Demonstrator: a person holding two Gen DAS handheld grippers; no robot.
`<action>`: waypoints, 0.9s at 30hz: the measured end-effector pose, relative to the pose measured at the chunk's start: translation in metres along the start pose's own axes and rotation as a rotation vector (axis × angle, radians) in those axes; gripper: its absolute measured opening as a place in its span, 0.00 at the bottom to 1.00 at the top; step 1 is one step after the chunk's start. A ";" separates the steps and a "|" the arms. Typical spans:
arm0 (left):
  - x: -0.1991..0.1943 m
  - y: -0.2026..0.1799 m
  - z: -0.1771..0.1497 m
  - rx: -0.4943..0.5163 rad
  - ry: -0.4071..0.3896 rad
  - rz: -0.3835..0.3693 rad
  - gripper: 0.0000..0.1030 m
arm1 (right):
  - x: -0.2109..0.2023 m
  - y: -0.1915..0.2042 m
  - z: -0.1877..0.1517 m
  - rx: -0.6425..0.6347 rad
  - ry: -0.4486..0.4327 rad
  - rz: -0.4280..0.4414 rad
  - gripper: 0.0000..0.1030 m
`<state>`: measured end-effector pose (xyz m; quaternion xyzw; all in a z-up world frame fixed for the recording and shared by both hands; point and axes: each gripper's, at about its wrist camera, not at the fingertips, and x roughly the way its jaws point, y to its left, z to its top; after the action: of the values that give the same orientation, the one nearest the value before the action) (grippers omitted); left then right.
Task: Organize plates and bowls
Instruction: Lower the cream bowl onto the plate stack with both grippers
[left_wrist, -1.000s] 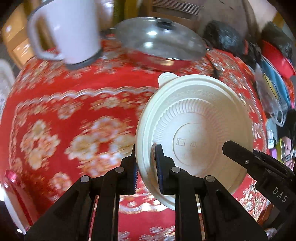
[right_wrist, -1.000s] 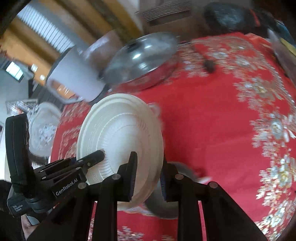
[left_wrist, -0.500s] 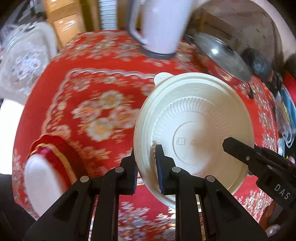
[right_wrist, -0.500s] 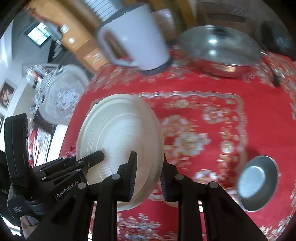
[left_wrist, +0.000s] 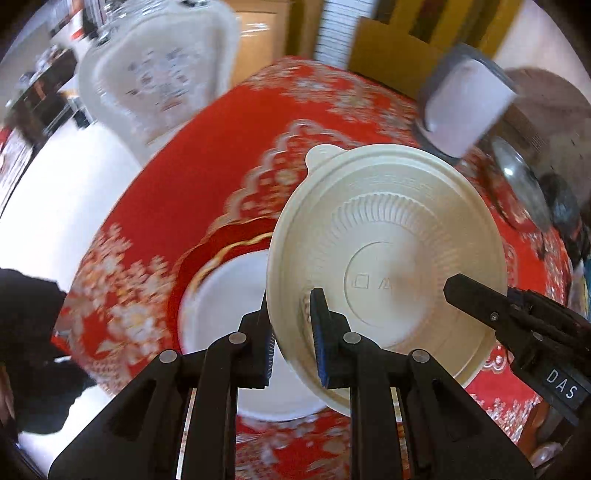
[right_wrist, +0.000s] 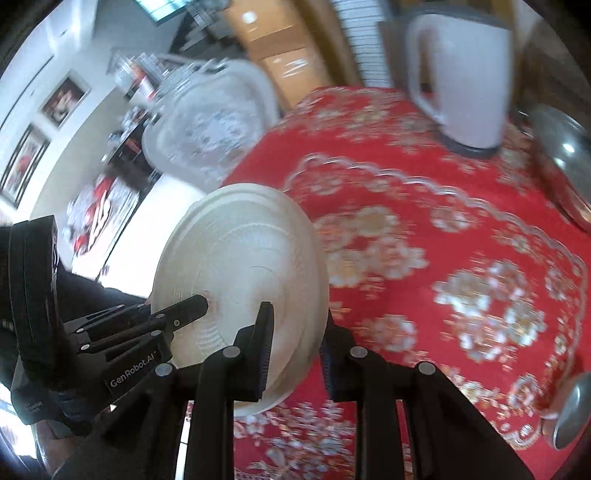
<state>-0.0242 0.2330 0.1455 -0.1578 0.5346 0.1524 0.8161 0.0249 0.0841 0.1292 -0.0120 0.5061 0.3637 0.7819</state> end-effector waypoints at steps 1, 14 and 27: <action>0.000 0.007 -0.002 -0.013 0.004 0.006 0.16 | 0.005 0.005 0.000 -0.010 0.010 0.003 0.23; 0.020 0.061 -0.030 -0.130 0.056 0.017 0.16 | 0.054 0.050 -0.012 -0.098 0.137 0.011 0.23; 0.005 0.071 -0.026 -0.133 -0.036 0.032 0.37 | 0.043 0.046 -0.012 -0.046 0.126 0.049 0.30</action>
<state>-0.0733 0.2872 0.1242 -0.2005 0.5111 0.2037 0.8106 -0.0016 0.1377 0.1052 -0.0404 0.5459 0.3930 0.7388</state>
